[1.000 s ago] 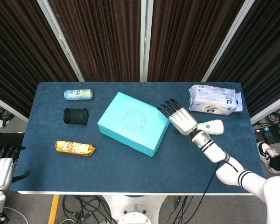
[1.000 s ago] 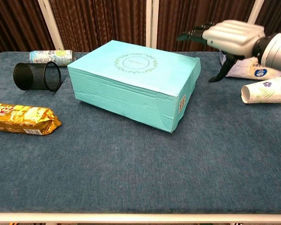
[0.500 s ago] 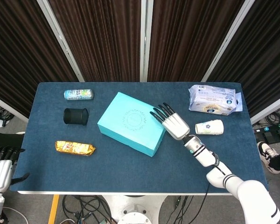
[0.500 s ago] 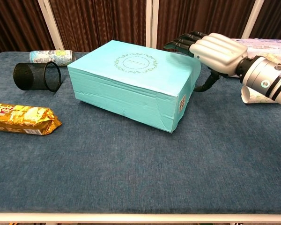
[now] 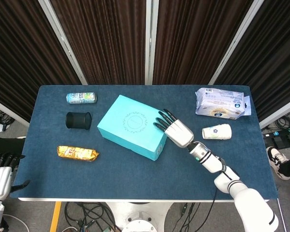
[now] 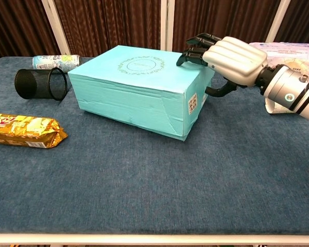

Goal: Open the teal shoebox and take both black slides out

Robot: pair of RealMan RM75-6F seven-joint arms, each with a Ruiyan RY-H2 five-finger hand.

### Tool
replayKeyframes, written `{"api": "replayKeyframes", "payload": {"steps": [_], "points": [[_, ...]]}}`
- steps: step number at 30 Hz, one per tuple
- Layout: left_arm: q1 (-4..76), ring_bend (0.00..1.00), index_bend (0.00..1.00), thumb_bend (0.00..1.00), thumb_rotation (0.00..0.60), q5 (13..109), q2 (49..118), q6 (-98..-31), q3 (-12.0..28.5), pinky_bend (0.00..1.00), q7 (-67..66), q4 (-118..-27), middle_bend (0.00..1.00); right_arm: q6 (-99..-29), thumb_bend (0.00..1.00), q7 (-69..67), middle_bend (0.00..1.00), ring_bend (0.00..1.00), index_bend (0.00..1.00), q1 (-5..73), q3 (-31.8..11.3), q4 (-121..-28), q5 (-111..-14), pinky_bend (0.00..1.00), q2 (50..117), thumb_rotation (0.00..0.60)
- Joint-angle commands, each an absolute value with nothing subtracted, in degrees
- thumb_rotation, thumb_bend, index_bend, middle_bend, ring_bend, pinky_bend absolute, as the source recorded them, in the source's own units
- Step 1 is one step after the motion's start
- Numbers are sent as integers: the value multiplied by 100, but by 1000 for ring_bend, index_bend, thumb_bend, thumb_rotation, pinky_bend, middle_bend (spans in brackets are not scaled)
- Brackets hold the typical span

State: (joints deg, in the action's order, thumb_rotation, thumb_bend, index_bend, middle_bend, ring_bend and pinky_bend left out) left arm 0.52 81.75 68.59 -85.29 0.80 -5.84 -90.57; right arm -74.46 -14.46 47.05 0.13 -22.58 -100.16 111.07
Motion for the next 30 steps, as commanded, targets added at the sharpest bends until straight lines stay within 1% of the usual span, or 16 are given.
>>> {"api": "replayKeyframes", "payload": {"steps": [1, 2, 4, 5, 10, 15, 19, 23, 26, 30], "points": [[60, 106, 251, 0, 600, 8178, 6863, -8513, 80, 99, -586, -9056, 184, -7627, 503, -1764, 251, 108, 352, 4657, 110, -2038, -10047, 16, 11214, 600], [65, 106, 252, 0, 600, 8182, 6860, -8505, 79, 99, -591, -9061, 184, -7670, 551, -1859, 266, 123, 370, 4645, 111, -1999, -10035, 29, 11234, 600], [77, 106, 252, 0, 600, 8184, 6849, -8478, 77, 99, -599, -9084, 184, -7713, 607, -2096, 287, 142, 396, 4618, 82, -1942, -9965, 42, 11277, 600], [81, 106, 252, 0, 600, 8183, 6844, -8470, 77, 99, -601, -9092, 184, -7734, 618, -2211, 295, 150, 405, 4609, 62, -1934, -9929, 45, 11292, 600], [105, 106, 251, 0, 600, 8182, 6824, -8424, 78, 99, -626, -9137, 184, -7628, 628, -3146, 313, 170, 418, 4540, -219, -2114, -9527, 51, 11325, 600], [125, 106, 251, 0, 600, 8178, 6812, -8360, 59, 99, -638, -9175, 184, -7238, 628, -4305, 313, 177, 419, 4506, -601, -2600, -9012, 34, 11200, 600], [153, 106, 251, 0, 600, 8176, 6801, -8319, 61, 100, -694, -9225, 184, -6664, 628, -5252, 314, 183, 419, 4475, -988, -3398, -8482, 22, 10930, 600], [178, 106, 252, 0, 600, 8205, 6782, -8318, 69, 100, -740, -9281, 184, -5920, 622, -6055, 314, 183, 419, 4460, -1392, -4535, -7921, 21, 10382, 600], [192, 106, 252, 0, 600, 8208, 6762, -8312, 75, 100, -767, -9317, 184, -5309, 616, -6426, 314, 183, 419, 4448, -1743, -5319, -7411, 20, 9962, 600], [209, 106, 251, 0, 600, 8218, 6742, -8290, 68, 100, -784, -9351, 184, -4556, 602, -6654, 314, 182, 420, 4473, -2169, -6011, -6755, 20, 9545, 600]]}}
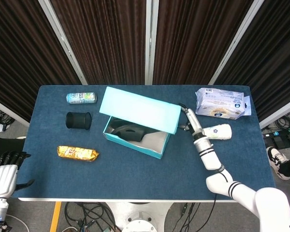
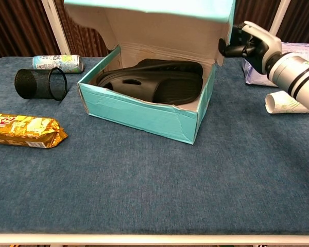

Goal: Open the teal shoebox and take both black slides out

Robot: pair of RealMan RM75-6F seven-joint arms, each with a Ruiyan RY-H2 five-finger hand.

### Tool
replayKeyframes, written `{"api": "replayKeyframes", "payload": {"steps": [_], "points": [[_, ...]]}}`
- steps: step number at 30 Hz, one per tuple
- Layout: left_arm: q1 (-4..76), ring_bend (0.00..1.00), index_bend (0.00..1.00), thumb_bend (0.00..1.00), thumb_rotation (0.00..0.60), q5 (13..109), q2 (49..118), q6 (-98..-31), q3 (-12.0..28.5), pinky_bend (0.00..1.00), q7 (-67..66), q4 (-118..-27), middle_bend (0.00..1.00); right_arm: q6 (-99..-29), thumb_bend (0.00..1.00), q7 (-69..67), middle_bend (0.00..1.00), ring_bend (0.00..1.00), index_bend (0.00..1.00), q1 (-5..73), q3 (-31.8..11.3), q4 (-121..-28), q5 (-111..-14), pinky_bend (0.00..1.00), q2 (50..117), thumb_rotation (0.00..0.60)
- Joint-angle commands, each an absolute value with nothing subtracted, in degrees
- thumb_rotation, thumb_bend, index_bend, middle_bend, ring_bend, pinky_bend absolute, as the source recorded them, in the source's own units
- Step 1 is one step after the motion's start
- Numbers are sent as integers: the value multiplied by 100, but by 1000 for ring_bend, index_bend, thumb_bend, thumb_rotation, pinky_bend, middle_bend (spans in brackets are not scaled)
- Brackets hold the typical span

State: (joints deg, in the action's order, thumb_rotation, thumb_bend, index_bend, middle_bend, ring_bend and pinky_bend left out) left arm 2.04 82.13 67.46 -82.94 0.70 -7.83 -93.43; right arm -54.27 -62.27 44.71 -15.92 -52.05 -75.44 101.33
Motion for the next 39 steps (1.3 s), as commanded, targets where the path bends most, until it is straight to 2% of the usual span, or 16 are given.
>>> {"api": "replayKeyframes", "payload": {"steps": [1, 7, 9, 11, 13, 15, 18, 25, 31, 35, 39], "points": [[210, 106, 251, 0, 600, 8225, 6739, -8289, 64, 100, -778, -9356, 184, -4336, 595, -6695, 314, 182, 420, 4489, -2292, -6152, -6551, 19, 9452, 600], [215, 106, 251, 0, 600, 8236, 6711, -8278, 50, 101, -756, -9396, 184, -3419, 519, -6756, 314, 181, 419, 4643, -2880, -6459, -5558, 2, 9197, 600], [212, 106, 251, 0, 600, 8233, 6701, -8281, 48, 102, -748, -9403, 184, -3316, 467, -6526, 314, 169, 393, 4747, -2940, -6340, -5400, 0, 9195, 600], [205, 106, 251, 0, 600, 8223, 6691, -8285, 47, 102, -737, -9398, 184, -3232, 377, -6202, 280, 121, 294, 4877, -2989, -6207, -5201, 0, 9203, 600], [202, 106, 252, 0, 600, 8215, 6685, -8290, 49, 102, -730, -9396, 184, -3166, 278, -5865, 181, 38, 121, 4982, -2999, -6151, -5101, 0, 9148, 600], [192, 106, 252, 0, 600, 8214, 6692, -8292, 39, 102, -705, -9372, 184, -3200, 181, -5456, 81, 2, 18, 5052, -2941, -6117, -5100, 0, 9076, 600], [193, 105, 252, 0, 600, 8219, 6704, -8285, 35, 102, -668, -9340, 184, -3387, 91, -4981, 3, 0, 0, 5064, -2897, -6099, -4988, 0, 9027, 600], [263, 106, 252, 0, 600, 8240, 6714, -8216, 57, 102, -672, -9356, 184, -4238, 58, -4184, 0, 0, 0, 4894, -3058, -6135, -4503, 0, 9044, 600], [272, 105, 251, 0, 600, 8269, 6713, -8230, 54, 102, -653, -9351, 184, -5287, 56, -3391, 0, 0, 0, 4754, -3023, -6084, -4725, 0, 9167, 600], [265, 106, 252, 0, 600, 8275, 6713, -8248, 50, 102, -650, -9352, 184, -5753, 55, -3000, 0, 0, 0, 4608, -2647, -6214, -5512, 0, 9034, 600], [256, 106, 252, 0, 600, 8289, 6720, -8268, 42, 102, -639, -9341, 184, -5840, 51, -2803, 0, 0, 0, 4487, -2085, -6755, -6569, 0, 8594, 600]]}}
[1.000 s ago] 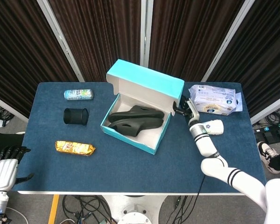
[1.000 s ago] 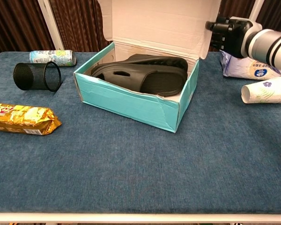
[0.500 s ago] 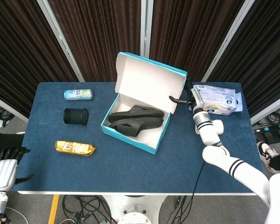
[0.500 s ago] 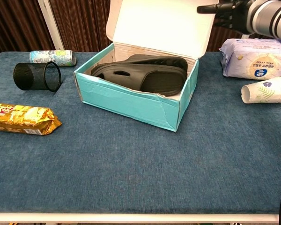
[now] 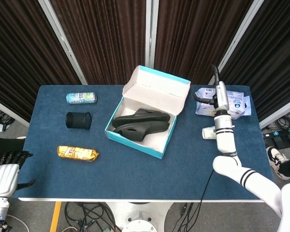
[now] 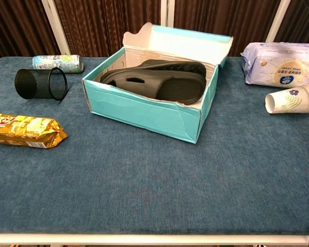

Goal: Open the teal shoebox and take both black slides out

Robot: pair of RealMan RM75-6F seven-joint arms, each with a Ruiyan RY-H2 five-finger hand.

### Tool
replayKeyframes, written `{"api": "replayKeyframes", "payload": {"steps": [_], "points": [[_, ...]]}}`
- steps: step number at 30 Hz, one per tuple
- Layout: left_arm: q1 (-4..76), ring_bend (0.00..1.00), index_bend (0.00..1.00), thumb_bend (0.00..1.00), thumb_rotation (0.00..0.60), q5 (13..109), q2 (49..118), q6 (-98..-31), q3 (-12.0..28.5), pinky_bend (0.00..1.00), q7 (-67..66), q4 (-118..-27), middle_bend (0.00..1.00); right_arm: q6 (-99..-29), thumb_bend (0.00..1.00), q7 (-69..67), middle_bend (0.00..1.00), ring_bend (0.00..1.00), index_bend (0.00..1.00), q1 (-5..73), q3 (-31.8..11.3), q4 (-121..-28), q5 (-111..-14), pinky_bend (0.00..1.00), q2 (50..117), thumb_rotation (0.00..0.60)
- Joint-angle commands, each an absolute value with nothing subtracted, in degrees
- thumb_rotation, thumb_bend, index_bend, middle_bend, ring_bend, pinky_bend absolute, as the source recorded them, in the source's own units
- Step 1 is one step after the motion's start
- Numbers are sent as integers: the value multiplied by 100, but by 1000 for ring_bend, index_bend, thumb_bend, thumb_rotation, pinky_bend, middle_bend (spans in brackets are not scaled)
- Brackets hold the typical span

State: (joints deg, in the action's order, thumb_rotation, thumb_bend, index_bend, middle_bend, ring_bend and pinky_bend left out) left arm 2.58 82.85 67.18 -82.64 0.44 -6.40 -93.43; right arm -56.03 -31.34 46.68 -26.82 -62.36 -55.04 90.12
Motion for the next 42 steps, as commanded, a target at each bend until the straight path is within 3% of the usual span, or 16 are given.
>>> {"api": "replayKeyframes", "payload": {"steps": [1, 7, 13, 19, 28, 32, 37, 42], "points": [[255, 106, 251, 0, 600, 8292, 6720, -8274, 41, 102, -636, -9343, 184, -5820, 47, -2757, 0, 0, 0, 4489, -1988, -6912, -6782, 0, 8467, 600], [233, 106, 252, 0, 600, 8311, 6742, -8346, 56, 102, -584, -9293, 184, -5419, 37, -2007, 83, 0, 8, 4810, -1416, -7686, -7977, 0, 7832, 600], [242, 106, 251, 0, 600, 8391, 6769, -8414, 75, 101, -528, -9209, 184, -4480, 19, -910, 117, 0, 49, 5430, -1200, -7833, -8183, 0, 7786, 600], [250, 106, 252, 0, 600, 8439, 6804, -8478, 112, 102, -400, -9095, 184, -3968, 0, 522, 101, 0, 50, 5921, -1196, -7343, -7760, 0, 8441, 600], [222, 106, 251, 0, 600, 8401, 6819, -8534, 148, 102, -247, -8989, 184, -3728, 0, 1568, 93, 0, 50, 6385, -1160, -6245, -7347, 0, 9494, 600], [210, 106, 252, 0, 600, 8347, 6811, -8531, 167, 102, -215, -8988, 184, -3859, 0, 1573, 87, 0, 56, 6482, -1200, -5827, -7373, 0, 9881, 600], [205, 106, 252, 0, 600, 8292, 6822, -8499, 178, 102, -152, -8928, 184, -4077, 1, 1408, 75, 0, 156, 6557, -1124, -5321, -7640, 0, 10262, 600], [219, 106, 252, 0, 600, 8271, 6860, -8457, 185, 101, -85, -8848, 184, -4348, 13, 1144, 74, 0, 196, 6592, -1054, -4927, -7921, 0, 10532, 600]]}}
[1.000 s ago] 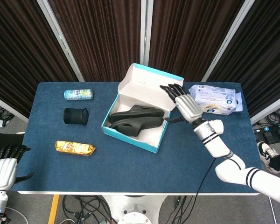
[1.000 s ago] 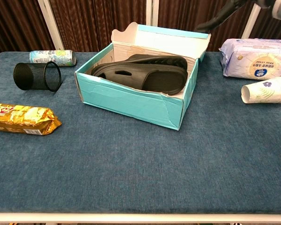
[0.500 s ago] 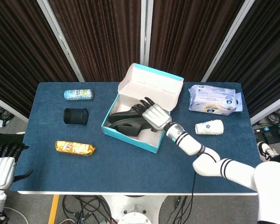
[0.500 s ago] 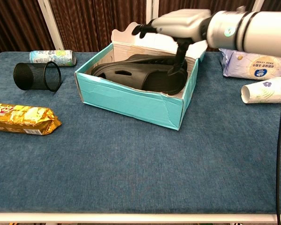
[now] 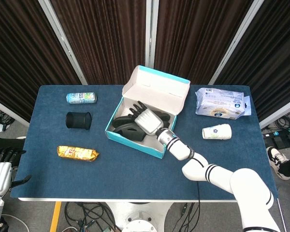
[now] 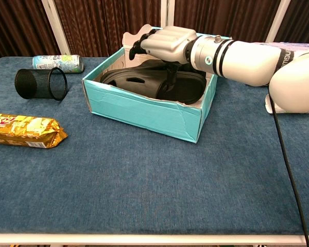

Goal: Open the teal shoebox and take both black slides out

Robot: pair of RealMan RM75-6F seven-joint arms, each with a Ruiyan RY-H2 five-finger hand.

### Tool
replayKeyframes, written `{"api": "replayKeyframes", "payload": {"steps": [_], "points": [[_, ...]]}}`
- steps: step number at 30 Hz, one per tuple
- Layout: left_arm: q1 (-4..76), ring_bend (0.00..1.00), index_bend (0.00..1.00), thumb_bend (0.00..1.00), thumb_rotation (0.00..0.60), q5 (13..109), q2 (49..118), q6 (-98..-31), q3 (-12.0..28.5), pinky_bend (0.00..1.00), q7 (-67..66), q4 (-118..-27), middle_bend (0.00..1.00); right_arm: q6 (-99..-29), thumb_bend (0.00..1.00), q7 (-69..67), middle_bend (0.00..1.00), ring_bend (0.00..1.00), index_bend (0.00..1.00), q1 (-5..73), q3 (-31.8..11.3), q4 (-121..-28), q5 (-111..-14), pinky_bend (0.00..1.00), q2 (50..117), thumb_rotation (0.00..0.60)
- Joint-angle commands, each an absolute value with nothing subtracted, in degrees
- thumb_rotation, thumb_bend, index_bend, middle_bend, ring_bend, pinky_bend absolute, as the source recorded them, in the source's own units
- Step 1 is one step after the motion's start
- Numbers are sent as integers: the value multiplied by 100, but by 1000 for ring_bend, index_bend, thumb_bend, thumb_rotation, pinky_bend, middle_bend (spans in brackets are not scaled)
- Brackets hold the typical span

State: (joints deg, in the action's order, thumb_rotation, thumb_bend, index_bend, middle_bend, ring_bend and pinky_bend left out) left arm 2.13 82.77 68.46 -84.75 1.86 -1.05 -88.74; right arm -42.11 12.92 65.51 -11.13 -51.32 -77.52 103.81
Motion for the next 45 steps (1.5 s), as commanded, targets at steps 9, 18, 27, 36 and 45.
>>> {"api": "replayKeyframes", "payload": {"steps": [9, 18, 27, 36, 45], "points": [[229, 106, 252, 0, 600, 8267, 6932, -8419, 184, 101, 47, -8710, 184, -4534, 35, 983, 78, 0, 244, 6659, -921, -4471, -8224, 0, 10832, 600], [207, 106, 252, 0, 600, 8250, 6986, -8408, 173, 101, 177, -8581, 184, -4870, 108, 378, 125, 0, 376, 6667, -761, -3941, -8579, 0, 11162, 600], [193, 105, 255, 0, 600, 8222, 7000, -8406, 181, 101, 200, -8557, 184, -5300, 318, -276, 173, 0, 570, 6645, -691, -3317, -8815, 0, 11454, 600], [202, 106, 255, 0, 600, 8247, 6985, -8430, 200, 101, 181, -8578, 184, -5796, 353, -736, 176, 0, 603, 6565, -821, -3292, -8836, 0, 11267, 600], [215, 106, 256, 0, 600, 8295, 6932, -8488, 224, 101, 98, -8676, 184, -6634, 353, -863, 179, 0, 602, 6316, -1067, -4545, -8866, 0, 10381, 600]]}}
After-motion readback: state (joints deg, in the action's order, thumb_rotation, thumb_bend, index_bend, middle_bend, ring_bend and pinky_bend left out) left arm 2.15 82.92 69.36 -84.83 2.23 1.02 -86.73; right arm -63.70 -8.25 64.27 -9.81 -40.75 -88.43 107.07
